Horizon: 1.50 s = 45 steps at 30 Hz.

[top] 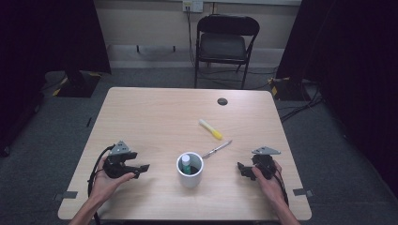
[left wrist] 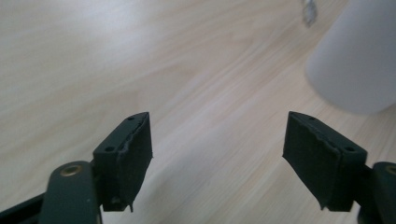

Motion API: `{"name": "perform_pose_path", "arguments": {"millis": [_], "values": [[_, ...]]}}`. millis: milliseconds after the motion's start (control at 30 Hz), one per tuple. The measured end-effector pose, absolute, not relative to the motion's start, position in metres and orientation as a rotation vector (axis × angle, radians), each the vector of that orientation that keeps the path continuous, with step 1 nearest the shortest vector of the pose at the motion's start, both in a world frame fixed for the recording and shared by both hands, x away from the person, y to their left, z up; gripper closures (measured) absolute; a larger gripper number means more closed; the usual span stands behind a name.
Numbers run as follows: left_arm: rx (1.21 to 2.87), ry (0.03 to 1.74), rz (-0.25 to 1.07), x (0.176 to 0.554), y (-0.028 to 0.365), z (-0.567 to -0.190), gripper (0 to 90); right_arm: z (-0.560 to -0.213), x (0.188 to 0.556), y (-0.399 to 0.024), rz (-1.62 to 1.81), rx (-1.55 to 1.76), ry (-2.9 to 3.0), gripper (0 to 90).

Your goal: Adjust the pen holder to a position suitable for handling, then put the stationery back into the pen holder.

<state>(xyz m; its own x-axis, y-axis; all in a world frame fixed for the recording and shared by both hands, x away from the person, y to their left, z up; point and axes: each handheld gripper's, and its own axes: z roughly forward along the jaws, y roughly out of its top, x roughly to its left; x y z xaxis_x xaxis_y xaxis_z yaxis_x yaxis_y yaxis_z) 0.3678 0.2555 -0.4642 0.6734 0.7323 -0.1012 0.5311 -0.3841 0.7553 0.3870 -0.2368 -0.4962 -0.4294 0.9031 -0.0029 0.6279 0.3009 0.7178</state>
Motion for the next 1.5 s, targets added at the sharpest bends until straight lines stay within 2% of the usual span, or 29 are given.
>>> {"name": "perform_pose_path", "arguments": {"millis": [133, 267, 300, 400, 433, 500, 533, 700, 1000, 1167, 1333, 1500], "values": [[2.115, 0.996, 0.285, 0.371, 0.266, -0.479, 20.3, -0.491, 0.389, -0.229, 0.923, 1.311, 2.197, 19.3], [2.179, 1.025, 0.304, 0.375, 0.270, -0.490, 20.9, -0.481, 0.392, -0.217, 1.016, 1.248, 2.216, 23.0], [2.188, 1.031, 0.353, 0.375, 0.270, -0.492, 19.4, -0.480, 0.393, -0.215, 1.027, 1.241, 2.219, 23.9], [2.183, 1.030, 0.347, 0.375, 0.270, -0.493, 18.3, -0.478, 0.397, -0.208, 1.039, 1.218, 2.243, 26.1], [2.183, 1.019, 0.408, 0.374, 0.269, -0.495, 18.2, -0.476, 0.400, -0.201, 1.047, 1.173, 2.269, 28.8], [2.162, 1.016, 0.427, 0.374, 0.269, -0.498, 17.6, -0.475, 0.402, -0.197, 1.059, 1.153, 2.290, 30.1], [2.157, 1.018, 0.428, 0.374, 0.269, -0.499, 14.3, -0.474, 0.404, -0.192, 1.076, 1.138, 2.298, 31.3], [2.137, 1.003, 0.441, 0.375, 0.270, -0.502, 11.9, -0.467, 0.419, -0.170, 1.129, 1.063, 2.330, 37.2], [2.138, 1.004, 0.427, 0.377, 0.269, -0.502, 9.4, -0.469, 0.440, -0.138, 1.160, 1.018, 2.374, 47.2], [2.138, 1.004, 0.428, 0.377, 0.269, -0.502, 9.3, -0.471, 0.449, -0.117, 1.168, 0.987, 2.396, 55.6], [2.138, 1.007, 0.432, 0.377, 0.269, -0.502, 9.3, -0.475, 0.448, -0.110, 1.148, 0.951, 2.429, 59.2], [2.139, 1.006, 0.429, 0.377, 0.269, -0.502, 9.2, -0.483, 0.445, -0.113, 1.098, 0.946, 2.487, 66.9]]}}
